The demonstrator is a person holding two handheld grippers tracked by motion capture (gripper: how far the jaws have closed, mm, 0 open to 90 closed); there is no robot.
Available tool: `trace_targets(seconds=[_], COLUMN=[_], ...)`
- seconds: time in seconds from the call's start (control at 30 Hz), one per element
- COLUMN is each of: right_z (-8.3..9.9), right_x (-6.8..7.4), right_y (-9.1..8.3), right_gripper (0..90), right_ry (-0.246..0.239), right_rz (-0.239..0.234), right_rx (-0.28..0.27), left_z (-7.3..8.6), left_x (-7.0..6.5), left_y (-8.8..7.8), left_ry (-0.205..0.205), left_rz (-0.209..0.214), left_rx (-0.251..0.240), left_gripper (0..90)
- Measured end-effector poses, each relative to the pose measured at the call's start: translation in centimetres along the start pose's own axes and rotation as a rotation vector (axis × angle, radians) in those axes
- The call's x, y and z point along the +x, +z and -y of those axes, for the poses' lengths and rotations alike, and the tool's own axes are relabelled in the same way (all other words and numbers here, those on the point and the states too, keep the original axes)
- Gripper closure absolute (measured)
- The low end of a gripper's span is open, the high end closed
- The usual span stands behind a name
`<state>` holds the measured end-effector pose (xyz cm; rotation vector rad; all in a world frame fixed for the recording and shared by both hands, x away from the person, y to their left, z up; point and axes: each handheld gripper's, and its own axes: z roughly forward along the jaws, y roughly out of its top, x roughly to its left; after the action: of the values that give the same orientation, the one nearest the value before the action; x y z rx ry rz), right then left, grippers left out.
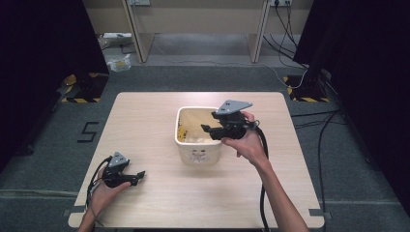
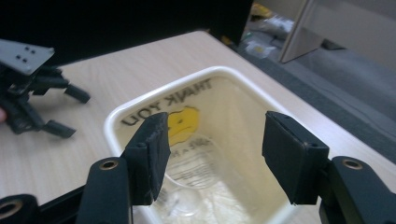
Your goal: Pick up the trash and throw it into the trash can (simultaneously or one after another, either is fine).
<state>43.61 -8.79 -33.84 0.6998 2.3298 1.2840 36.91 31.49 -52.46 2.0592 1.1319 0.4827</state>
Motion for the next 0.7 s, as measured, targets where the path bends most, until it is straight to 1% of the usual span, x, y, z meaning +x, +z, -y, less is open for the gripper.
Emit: trace_targets(seconds=[0.1, 0.13, 0.27, 0.33, 0.43, 0.53, 0.7], right_z=[0.2, 0.3, 0.8, 1.2, 1.9, 2.8, 4.6], right_x=[-0.8, -1.0, -2.0, -2.6, -3.3, -4.2, -5.7], right_y=[-1.3, -1.6, -2.7, -3.0, -3.3, -3.3, -3.2], right_gripper=[39.6, 39.1, 35.7, 32.3, 27.1, 22.5, 15.9], right_ry=[0.014, 0.017, 0.055, 0.068, 0.088, 0.119, 0.156], right_rz=[0.030, 0.038, 0.080, 0.103, 0.126, 0.149, 0.178], right_rx=[-0.013, -0.015, -0.021, -0.017, -0.004, 0.001, 0.037], left_z=[0.0, 0.0, 0.0, 0.0, 0.0, 0.0, 0.0], left_x=[0.0, 0.0, 0.0, 0.0, 0.0, 0.0, 0.0], left_y=[0.0, 0.0, 0.0, 0.0, 0.0, 0.0, 0.0], left_ry=[0.000, 0.001, 0.000, 0.000, 0.001, 0.001, 0.001], left_rz=[0.000, 0.001, 0.000, 0.000, 0.001, 0.000, 0.000], left_rx=[0.000, 0.000, 0.000, 0.000, 0.000, 0.000, 0.000], left_gripper=[14.1, 14.1, 14.1, 14.1, 14.1, 14.1, 14.1])
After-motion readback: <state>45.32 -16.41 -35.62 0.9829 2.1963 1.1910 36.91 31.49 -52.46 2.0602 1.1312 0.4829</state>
